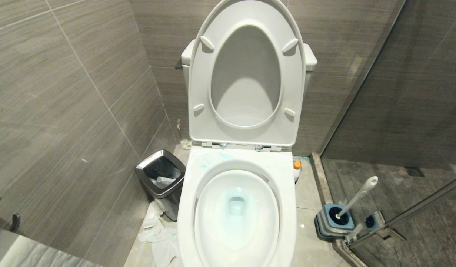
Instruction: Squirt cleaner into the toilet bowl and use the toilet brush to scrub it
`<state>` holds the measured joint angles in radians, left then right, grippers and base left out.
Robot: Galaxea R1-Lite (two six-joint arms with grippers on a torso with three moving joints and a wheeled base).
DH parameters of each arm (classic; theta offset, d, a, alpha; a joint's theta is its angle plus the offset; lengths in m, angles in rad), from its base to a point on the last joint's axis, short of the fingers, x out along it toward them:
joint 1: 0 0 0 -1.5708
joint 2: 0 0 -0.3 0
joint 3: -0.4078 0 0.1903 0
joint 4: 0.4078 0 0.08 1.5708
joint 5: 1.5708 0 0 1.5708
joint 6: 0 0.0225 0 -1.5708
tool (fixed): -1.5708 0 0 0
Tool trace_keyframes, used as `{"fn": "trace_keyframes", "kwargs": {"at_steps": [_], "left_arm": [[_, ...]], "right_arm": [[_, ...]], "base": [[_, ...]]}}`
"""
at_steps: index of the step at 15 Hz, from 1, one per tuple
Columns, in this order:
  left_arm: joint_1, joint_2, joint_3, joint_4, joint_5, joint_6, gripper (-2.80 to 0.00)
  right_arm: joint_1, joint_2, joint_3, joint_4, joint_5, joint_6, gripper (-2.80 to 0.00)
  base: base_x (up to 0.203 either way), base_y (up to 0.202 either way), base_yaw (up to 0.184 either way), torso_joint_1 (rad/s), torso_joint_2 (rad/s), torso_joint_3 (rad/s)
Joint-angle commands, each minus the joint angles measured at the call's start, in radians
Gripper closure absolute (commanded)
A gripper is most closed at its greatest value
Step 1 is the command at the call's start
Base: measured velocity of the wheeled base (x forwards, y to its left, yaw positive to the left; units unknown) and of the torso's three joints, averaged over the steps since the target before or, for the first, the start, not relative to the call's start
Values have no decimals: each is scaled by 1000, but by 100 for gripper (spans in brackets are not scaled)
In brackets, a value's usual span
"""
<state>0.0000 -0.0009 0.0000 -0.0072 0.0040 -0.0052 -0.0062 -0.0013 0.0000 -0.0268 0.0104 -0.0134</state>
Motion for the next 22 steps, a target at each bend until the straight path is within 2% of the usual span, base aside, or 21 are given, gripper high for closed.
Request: {"fn": "trace_keyframes", "kwargs": {"at_steps": [1,22], "left_arm": [[0,1,7,0,1,0,0],[0,1,7,0,1,-1,0]], "right_arm": [[0,0,11,-1,0,0,-280],[0,0,11,-1,0,0,-280]], "base": [[0,0,0,0,0,0],[0,0,0,0,0,0]]}}
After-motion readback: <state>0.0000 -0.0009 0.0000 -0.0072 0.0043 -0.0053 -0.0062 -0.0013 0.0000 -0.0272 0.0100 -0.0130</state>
